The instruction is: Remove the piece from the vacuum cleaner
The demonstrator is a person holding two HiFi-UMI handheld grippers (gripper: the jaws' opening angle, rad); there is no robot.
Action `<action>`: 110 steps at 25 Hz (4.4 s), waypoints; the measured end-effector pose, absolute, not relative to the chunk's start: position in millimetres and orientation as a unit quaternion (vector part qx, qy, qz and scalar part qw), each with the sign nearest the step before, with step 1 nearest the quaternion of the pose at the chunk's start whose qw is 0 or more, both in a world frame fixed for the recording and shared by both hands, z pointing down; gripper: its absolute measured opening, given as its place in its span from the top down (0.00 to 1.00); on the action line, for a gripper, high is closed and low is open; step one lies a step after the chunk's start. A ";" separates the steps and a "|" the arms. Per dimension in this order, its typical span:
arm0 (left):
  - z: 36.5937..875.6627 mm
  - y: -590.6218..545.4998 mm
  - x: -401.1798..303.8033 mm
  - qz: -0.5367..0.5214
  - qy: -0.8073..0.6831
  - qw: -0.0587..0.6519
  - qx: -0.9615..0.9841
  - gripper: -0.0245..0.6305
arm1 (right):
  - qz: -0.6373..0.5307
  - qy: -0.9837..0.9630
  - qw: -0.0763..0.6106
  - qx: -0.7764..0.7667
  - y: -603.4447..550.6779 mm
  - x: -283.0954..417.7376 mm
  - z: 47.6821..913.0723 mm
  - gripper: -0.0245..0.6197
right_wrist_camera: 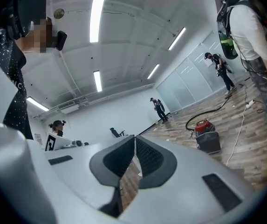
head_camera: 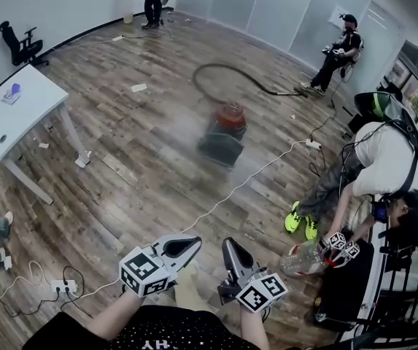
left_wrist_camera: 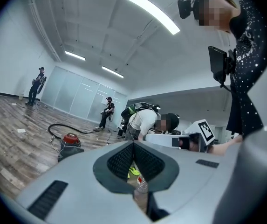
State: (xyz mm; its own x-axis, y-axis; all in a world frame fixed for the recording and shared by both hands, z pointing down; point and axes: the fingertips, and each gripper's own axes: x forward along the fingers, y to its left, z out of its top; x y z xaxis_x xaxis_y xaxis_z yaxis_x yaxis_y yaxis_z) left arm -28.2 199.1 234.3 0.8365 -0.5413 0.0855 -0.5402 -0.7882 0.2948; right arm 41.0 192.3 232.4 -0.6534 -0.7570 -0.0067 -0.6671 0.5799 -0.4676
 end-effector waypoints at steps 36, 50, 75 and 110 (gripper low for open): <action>253.8 -176.7 30.8 -0.012 -0.283 0.160 0.946 0.95 | -0.247 0.858 0.103 -0.438 -155.0 131.0 274.1 0.95; 267.0 -407.1 36.6 0.002 -0.218 0.206 0.954 0.95 | -0.283 0.840 0.109 -0.449 -402.9 132.0 284.3 0.95; 457.8 -546.6 93.0 0.030 -0.204 0.209 0.956 0.95 | -0.270 0.830 0.070 -0.483 -527.5 199.2 456.0 0.95; 800.5 -653.4 30.7 -0.007 -0.374 0.097 0.922 0.63 | -0.146 0.819 -0.002 -0.555 -598.6 261.8 814.2 0.60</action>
State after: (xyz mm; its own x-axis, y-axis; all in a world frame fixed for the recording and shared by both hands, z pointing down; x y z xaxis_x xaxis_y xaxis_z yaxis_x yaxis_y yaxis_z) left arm 30.7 -653.4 800.5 0.7196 -0.6918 0.0600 -0.6891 -0.7009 0.1840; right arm 261.8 -598.6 814.2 -0.3842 -0.9085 0.1645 -0.9095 0.3418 -0.2367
